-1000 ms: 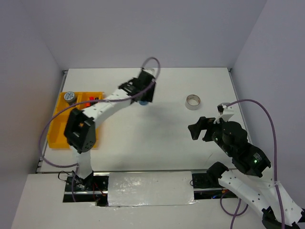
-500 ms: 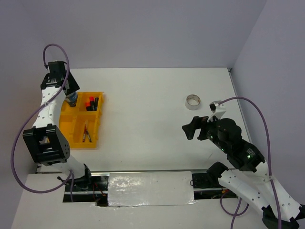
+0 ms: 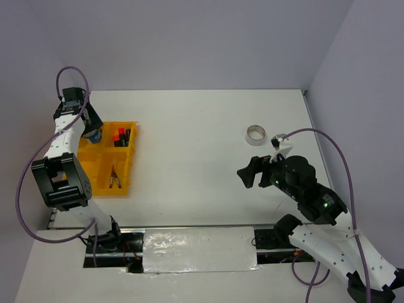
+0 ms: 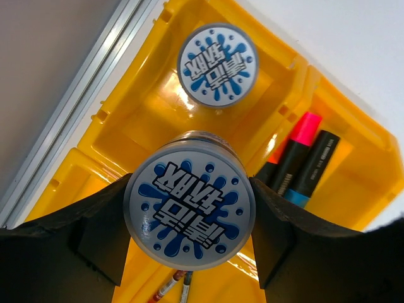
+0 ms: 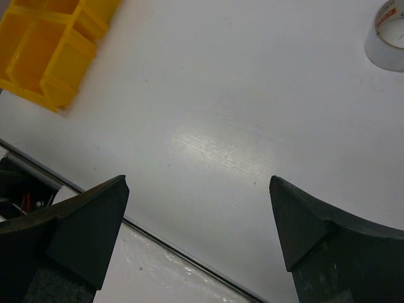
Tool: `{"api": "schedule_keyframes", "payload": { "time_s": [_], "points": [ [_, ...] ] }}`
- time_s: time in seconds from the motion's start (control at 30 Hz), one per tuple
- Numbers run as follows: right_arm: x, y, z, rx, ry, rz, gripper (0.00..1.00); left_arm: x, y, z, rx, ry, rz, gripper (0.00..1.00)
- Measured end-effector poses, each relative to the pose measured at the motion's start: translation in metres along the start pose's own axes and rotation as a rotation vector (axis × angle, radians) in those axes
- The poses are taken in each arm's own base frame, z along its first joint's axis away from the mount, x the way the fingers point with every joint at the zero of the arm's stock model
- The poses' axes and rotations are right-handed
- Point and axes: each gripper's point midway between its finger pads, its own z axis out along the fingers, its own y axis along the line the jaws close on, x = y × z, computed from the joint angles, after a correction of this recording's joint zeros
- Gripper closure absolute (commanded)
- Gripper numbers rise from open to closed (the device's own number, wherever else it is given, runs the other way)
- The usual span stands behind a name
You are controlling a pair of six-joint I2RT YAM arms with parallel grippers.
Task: Sort the stationery into containers
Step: Place the stationery in the storage box.
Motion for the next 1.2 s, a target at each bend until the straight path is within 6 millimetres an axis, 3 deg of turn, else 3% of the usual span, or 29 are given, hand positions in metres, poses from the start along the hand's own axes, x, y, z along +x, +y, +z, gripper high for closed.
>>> {"api": "schedule_keyframes", "payload": {
  "time_s": [0.43, 0.53, 0.63, 0.67, 0.73, 0.77, 0.8, 0.83, 1.03, 1.2],
  "points": [
    [0.008, 0.006, 0.016, -0.017, 0.076, 0.000, 0.00, 0.013, 0.012, 0.032, -0.065, 0.056, -0.018, 0.95],
    [0.008, 0.010, 0.019, -0.035, 0.082, 0.007, 0.00, 0.019, 0.014, 0.039, -0.077, 0.077, -0.014, 0.88],
    [0.008, 0.014, 0.021, -0.048, 0.087, 0.010, 0.00, 0.020, 0.015, 0.041, -0.081, 0.078, -0.015, 0.67],
    [0.009, 0.015, 0.021, -0.052, 0.089, 0.011, 0.00, 0.019, 0.015, 0.041, -0.081, 0.075, -0.017, 0.51],
    [0.009, 0.016, 0.021, -0.058, 0.091, 0.010, 0.00, 0.018, 0.016, 0.041, -0.082, 0.074, -0.019, 0.26],
    [0.009, 0.017, 0.021, -0.060, 0.090, 0.009, 0.00, 0.018, 0.016, 0.041, -0.083, 0.075, -0.019, 0.20],
    [0.010, 0.018, 0.021, -0.063, 0.091, 0.009, 0.00, 0.018, 0.016, 0.041, -0.082, 0.074, -0.019, 0.04],
    [0.009, 0.018, 0.021, -0.066, 0.091, 0.008, 0.00, 0.018, 0.016, 0.041, -0.082, 0.073, -0.017, 0.01],
    [0.010, 0.020, 0.021, -0.072, 0.092, 0.007, 0.00, 0.004, 0.015, 0.027, -0.066, 0.024, -0.034, 0.01],
    [0.006, 0.015, 0.020, -0.044, 0.071, 0.012, 0.00, -0.019, 0.001, -0.012, 0.021, -0.081, -0.054, 0.01]
  ]
}}
